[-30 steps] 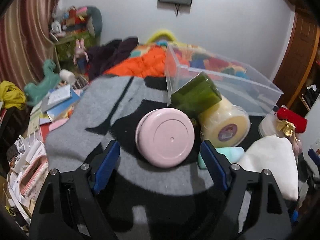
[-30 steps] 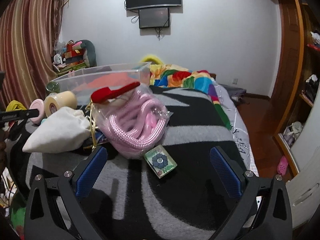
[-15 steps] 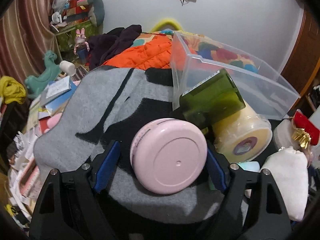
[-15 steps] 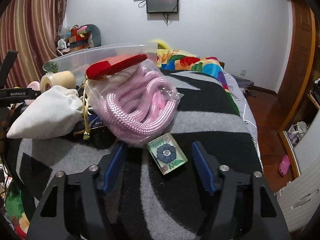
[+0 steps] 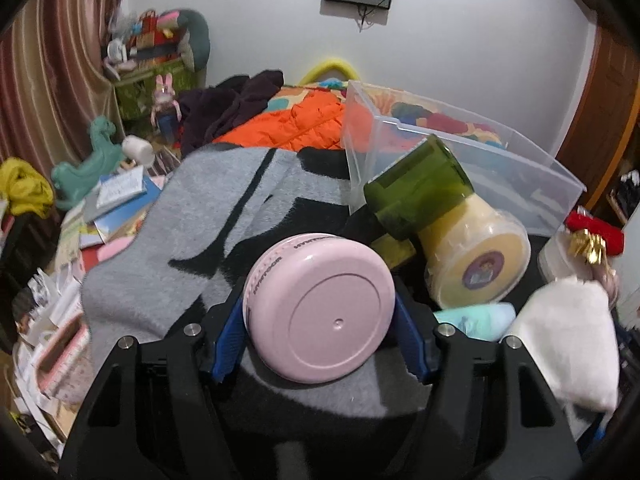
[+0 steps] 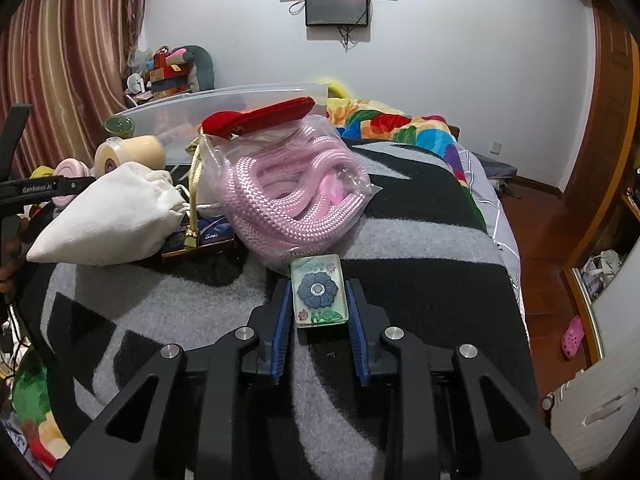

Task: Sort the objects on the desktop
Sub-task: 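Grasp the pink round case with the left tool while the right tool grasps the green square card, then carry both items over the clear plastic box and open both tools to drop them in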

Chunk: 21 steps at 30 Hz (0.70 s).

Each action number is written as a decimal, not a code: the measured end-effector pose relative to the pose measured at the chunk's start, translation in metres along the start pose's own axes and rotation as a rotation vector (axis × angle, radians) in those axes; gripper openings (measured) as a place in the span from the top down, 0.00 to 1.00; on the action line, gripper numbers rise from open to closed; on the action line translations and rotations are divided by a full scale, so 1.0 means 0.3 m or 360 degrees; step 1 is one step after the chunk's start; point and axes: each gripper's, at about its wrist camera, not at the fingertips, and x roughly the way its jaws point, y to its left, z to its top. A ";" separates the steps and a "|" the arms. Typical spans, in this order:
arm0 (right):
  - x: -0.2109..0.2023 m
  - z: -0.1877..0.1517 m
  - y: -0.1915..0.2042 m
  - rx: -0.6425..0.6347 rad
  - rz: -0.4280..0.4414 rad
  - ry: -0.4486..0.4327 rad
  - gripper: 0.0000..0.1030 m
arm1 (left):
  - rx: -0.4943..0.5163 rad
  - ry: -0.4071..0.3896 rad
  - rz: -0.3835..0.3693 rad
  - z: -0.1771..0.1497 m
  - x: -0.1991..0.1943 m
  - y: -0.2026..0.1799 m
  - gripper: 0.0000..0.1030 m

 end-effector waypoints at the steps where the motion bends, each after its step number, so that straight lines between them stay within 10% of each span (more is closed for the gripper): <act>1: -0.006 -0.001 -0.001 0.0000 0.0004 -0.0005 0.78 | 0.0017 -0.0013 0.0009 -0.005 -0.006 -0.001 0.36; 21: -0.125 0.125 -0.029 -0.0003 0.0040 -0.0143 0.78 | 0.0198 -0.0127 -0.0272 0.083 -0.198 -0.081 0.36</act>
